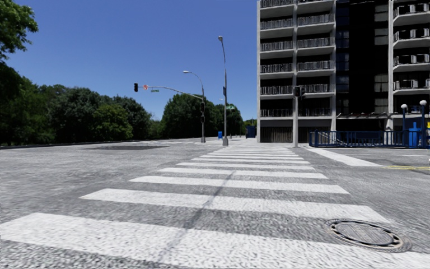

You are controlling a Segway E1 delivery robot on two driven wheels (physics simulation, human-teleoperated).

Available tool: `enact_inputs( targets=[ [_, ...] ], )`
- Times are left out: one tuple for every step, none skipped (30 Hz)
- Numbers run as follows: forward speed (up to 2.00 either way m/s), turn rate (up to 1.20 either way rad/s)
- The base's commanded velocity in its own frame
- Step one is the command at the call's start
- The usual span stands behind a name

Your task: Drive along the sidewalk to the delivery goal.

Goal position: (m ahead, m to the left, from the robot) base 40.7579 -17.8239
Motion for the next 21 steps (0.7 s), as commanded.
enact_inputs(
  targets=[
    [1.48,-0.3],
    [1.48,-0.3],
    [1.48,-0.3],
    [1.48,-0.3],
    [1.48,-0.3],
    [1.48,-0.3],
    [1.48,-0.3],
    [1.48,-0.3],
    [1.48,-0.3],
    [1.48,-0.3],
    [1.48,-0.3],
    [1.48,-0.27],
    [1.48,-0.26],
    [1.48,-0.24],
    [1.48,-0.24],
    [1.48,-0.24],
    [1.48,-0.24],
    [1.48,-0.23],
    [1.48,-0.22],
    [1.48,-0.22],
    [1.48,-0.21]
  ],
)
